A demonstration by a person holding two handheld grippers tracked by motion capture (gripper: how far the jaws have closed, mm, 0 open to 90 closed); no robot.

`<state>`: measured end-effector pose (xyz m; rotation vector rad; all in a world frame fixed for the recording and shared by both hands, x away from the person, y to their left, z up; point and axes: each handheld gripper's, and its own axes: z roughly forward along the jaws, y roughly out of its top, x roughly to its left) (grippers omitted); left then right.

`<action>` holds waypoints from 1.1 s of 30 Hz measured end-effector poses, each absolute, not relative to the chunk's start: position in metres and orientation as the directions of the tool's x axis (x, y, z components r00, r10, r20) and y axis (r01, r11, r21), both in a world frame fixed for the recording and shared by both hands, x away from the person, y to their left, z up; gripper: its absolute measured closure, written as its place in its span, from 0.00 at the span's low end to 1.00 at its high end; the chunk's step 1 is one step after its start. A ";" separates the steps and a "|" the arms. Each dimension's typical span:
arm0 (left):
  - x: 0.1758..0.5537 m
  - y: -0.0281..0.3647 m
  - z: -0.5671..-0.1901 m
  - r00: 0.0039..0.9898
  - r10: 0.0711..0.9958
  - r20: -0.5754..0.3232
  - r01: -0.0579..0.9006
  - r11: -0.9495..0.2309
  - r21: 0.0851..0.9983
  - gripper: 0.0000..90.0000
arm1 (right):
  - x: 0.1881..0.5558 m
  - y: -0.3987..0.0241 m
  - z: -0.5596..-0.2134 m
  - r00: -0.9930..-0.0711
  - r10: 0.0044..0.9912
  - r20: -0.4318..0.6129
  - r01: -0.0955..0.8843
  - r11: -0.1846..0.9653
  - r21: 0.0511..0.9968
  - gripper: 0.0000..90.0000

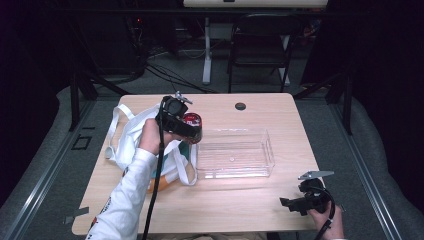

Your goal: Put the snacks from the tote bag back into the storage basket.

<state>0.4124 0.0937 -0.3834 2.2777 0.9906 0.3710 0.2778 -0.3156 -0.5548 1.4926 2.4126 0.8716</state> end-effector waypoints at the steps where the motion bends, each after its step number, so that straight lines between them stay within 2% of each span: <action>1: 0.413 0.092 -0.385 0.683 0.731 0.004 0.558 -0.524 0.644 0.29 | 0.278 -0.316 -0.555 -0.485 0.861 0.153 0.762 0.329 0.558 0.07; 19: 0.415 0.060 -0.416 0.717 0.695 -0.055 0.568 -0.536 0.624 0.29 | 0.278 -0.315 -0.555 -0.481 0.863 0.154 0.761 0.324 0.562 0.07; 33: 0.414 0.050 -0.447 0.727 0.679 -0.100 0.594 -0.550 0.587 0.29 | 0.279 -0.315 -0.555 -0.478 0.864 0.158 0.766 0.323 0.556 0.07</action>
